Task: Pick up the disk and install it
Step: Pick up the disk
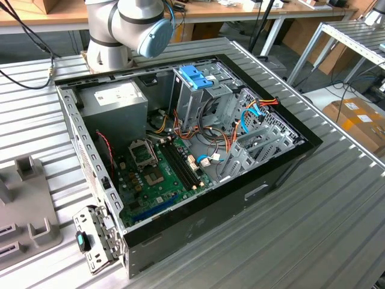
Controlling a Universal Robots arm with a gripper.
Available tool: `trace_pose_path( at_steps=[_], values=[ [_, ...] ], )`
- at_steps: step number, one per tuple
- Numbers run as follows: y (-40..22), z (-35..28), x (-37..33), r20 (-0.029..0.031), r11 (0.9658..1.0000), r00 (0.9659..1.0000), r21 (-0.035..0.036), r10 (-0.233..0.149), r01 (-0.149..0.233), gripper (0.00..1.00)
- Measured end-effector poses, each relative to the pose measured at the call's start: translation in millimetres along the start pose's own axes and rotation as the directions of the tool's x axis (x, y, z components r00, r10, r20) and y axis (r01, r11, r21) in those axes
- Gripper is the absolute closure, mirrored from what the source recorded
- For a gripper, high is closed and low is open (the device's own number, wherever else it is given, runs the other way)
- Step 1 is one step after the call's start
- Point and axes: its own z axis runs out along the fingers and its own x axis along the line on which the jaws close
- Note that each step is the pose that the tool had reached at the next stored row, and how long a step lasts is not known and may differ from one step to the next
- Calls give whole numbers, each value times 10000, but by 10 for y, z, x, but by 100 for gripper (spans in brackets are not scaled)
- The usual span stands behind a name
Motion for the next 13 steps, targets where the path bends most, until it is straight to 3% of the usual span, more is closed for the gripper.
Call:
trace_pose_path(
  at_steps=[13],
  values=[
    [5,0,0,3,9999,9999,0,-109,109,89]
  ],
)
